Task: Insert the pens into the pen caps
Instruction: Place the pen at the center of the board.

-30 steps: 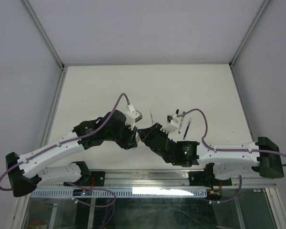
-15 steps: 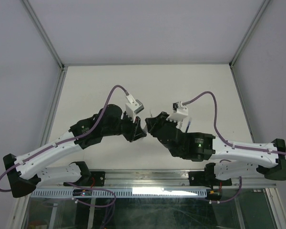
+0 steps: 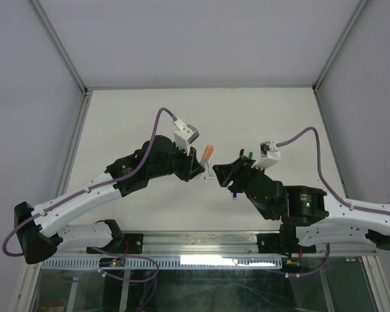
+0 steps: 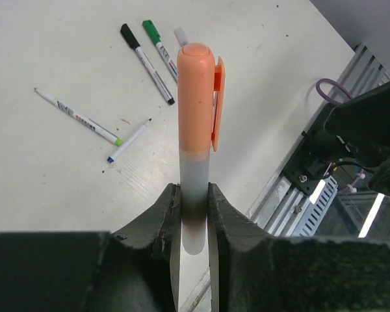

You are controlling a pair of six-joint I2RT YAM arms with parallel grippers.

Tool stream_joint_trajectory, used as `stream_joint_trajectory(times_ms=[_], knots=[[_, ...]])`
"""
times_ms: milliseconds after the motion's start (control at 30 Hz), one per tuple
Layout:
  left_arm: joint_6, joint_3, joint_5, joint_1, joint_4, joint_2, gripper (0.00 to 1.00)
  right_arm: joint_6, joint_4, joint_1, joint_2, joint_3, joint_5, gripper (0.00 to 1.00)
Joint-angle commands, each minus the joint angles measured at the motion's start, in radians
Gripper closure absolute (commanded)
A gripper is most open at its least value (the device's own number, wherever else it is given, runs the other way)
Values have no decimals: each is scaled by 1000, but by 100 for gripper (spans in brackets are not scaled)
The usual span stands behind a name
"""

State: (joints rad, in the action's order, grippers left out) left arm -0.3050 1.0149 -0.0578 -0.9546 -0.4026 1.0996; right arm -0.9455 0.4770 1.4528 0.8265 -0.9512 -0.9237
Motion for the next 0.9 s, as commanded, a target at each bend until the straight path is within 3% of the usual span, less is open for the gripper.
stream_joint_trajectory(times_ms=[0, 100, 333, 867], knots=[[-47, 7, -35, 1, 78, 37, 100, -143, 174, 0, -5, -11, -65, 47], [-83, -9, -63, 1, 126, 43, 100, -164, 191, 0, 13, -10, -39, 47], [-116, -19, -98, 1, 178, 53, 100, -83, -66, -5, 11, 66, 18, 46], [-104, -85, -182, 1, 206, -18, 100, -206, -14, -14, 62, 28, -124, 49]])
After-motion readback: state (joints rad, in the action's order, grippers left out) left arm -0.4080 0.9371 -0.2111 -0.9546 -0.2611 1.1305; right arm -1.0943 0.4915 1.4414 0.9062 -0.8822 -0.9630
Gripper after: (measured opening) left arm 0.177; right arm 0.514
